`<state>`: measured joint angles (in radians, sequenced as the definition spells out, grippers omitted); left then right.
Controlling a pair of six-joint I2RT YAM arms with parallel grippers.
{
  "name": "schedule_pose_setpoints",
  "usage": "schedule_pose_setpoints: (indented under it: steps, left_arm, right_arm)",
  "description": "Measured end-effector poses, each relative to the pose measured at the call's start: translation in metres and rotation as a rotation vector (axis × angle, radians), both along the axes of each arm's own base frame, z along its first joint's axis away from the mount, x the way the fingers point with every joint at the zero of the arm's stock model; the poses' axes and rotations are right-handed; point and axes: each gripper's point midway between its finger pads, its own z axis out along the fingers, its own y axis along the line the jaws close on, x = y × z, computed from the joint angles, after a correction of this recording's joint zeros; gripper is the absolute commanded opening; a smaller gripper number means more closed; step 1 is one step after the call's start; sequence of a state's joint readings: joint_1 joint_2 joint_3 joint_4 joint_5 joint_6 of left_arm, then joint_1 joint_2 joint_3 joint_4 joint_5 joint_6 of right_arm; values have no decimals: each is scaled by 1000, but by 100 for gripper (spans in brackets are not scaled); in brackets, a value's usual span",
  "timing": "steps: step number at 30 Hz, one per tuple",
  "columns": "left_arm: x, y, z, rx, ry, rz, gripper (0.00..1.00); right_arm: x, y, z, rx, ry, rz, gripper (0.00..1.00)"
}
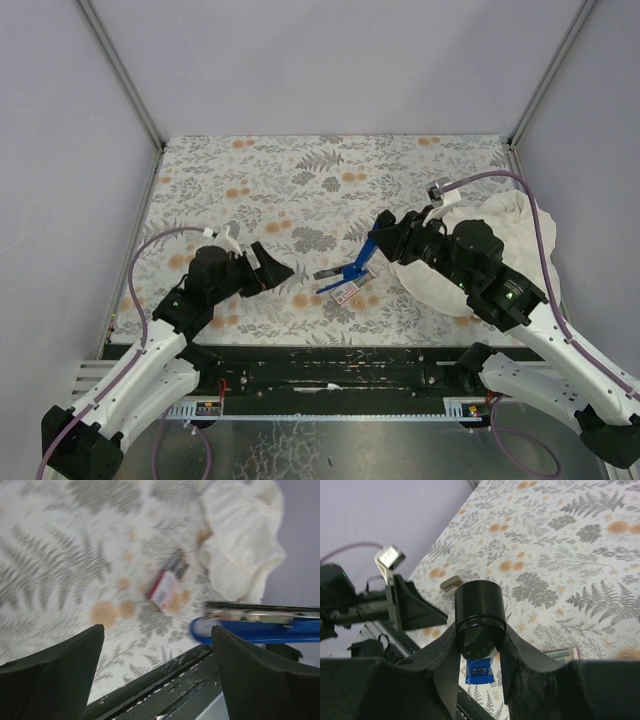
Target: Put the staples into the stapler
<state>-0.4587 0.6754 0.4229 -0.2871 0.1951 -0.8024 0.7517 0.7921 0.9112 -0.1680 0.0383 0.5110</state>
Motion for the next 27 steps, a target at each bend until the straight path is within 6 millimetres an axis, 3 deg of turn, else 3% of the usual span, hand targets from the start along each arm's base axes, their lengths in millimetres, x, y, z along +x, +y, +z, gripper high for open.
schedule_pose_setpoints:
  steps: [2, 7, 10, 14, 18, 21, 27]
  left_arm:
    - [4, -11, 32, -15, -90, -82, 87]
    - [7, -41, 133, -87, -404, -281, 87]
    - [-5, -61, 165, -136, -504, -407, 88]
    - [-33, -95, 175, -197, -528, -598, 90]
    - [-57, -122, 166, -232, -488, -742, 90]
    - [-69, -130, 164, -245, -478, -796, 75]
    - [-73, -133, 176, -287, -515, -817, 50]
  right_arm:
    - [-3, 6, -2, -2, 8, 40, 12]
    - [-15, 27, -8, 9, 28, 167, 12]
    - [-25, 37, -7, 37, 33, 247, 12]
    - [-39, 49, 5, 103, 19, 350, 12]
    - [-52, 58, 23, 180, -8, 440, 12]
    - [-59, 63, 34, 223, -27, 491, 12]
    - [-67, 66, 44, 258, -44, 545, 12]
